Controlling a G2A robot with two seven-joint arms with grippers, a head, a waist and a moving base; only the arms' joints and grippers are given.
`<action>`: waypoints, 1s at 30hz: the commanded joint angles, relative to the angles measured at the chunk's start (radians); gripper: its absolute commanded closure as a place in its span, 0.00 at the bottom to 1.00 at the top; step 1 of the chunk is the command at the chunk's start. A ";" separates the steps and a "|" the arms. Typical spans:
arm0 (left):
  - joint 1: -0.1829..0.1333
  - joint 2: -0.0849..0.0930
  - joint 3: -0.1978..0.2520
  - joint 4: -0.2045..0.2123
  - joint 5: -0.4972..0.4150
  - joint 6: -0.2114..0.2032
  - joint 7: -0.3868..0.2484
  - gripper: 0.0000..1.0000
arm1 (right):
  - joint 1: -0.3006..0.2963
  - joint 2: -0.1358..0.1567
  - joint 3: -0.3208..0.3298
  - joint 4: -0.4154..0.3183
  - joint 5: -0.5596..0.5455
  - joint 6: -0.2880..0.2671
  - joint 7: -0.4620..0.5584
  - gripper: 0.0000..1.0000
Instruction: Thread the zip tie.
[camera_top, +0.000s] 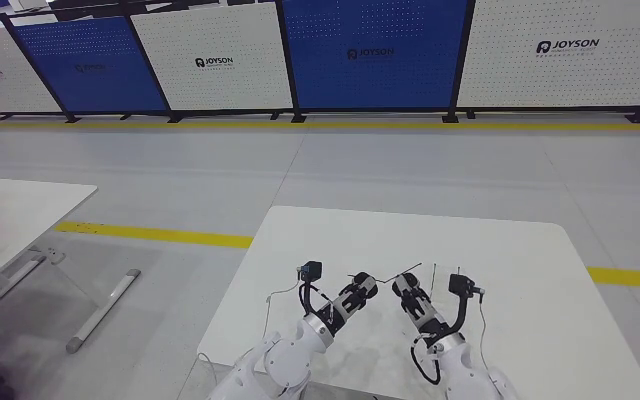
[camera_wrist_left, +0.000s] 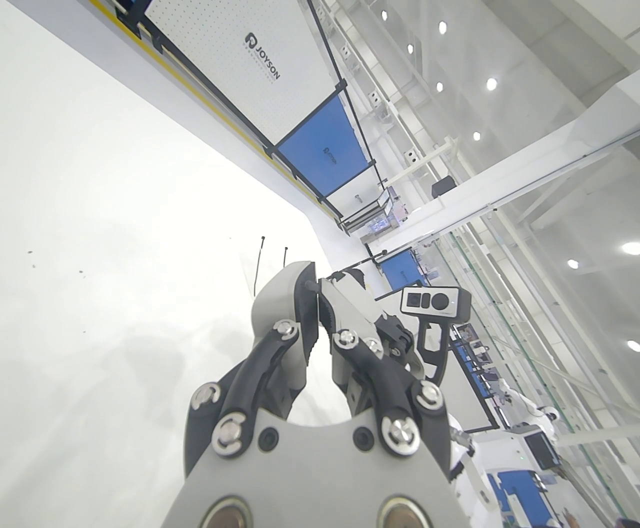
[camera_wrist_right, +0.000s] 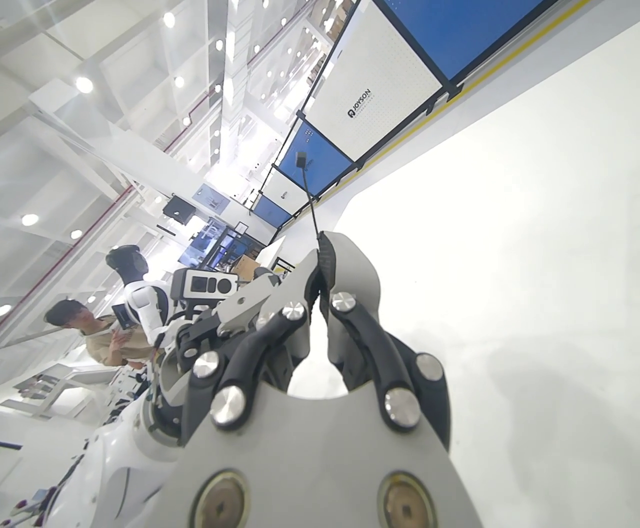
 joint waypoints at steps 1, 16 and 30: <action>0.000 0.000 0.000 0.001 0.000 0.000 0.000 1.00 | -0.002 0.000 0.000 -0.001 -0.004 -0.002 0.000 0.88; 0.004 0.000 -0.007 -0.001 0.003 -0.004 0.003 1.00 | 0.000 -0.001 -0.001 -0.005 -0.014 -0.008 -0.002 1.00; -0.002 0.000 -0.001 -0.007 0.013 -0.011 -0.019 1.00 | 0.008 -0.001 -0.003 -0.003 -0.031 0.005 0.020 1.00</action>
